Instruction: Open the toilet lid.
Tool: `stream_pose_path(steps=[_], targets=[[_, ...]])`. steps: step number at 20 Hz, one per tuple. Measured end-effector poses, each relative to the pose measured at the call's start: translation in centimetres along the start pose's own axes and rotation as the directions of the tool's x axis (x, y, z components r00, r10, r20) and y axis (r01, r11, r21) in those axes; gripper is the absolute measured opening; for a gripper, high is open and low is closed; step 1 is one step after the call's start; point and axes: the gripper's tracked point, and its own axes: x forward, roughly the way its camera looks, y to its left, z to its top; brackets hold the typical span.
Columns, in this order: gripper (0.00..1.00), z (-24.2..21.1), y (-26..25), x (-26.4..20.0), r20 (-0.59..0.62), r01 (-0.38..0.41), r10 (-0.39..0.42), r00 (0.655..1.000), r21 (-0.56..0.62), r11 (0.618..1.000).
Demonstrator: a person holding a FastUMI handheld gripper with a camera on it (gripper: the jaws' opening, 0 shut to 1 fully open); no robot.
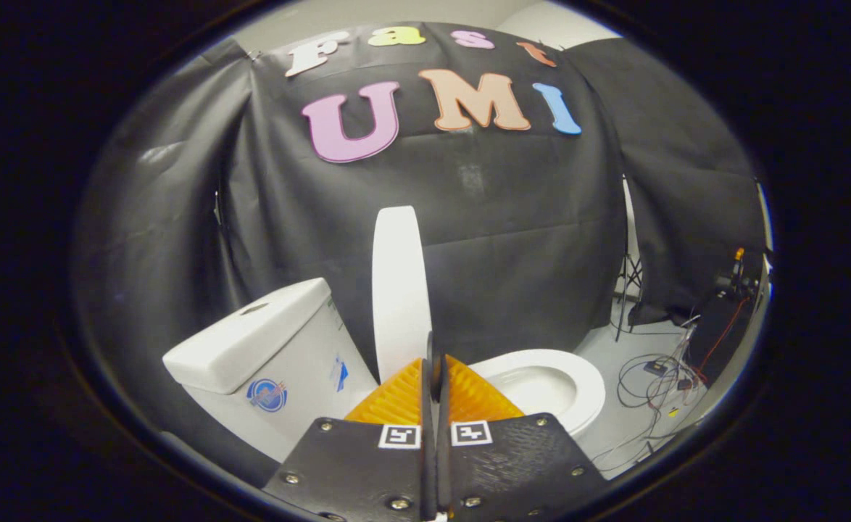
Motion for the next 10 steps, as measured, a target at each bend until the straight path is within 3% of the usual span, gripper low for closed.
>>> stream_pose_path(steps=[10], targets=[[0.01, -0.2, 3.2, -0.6, -0.003, -0.020, 0.020, 1.000, -0.091, 0.996]])
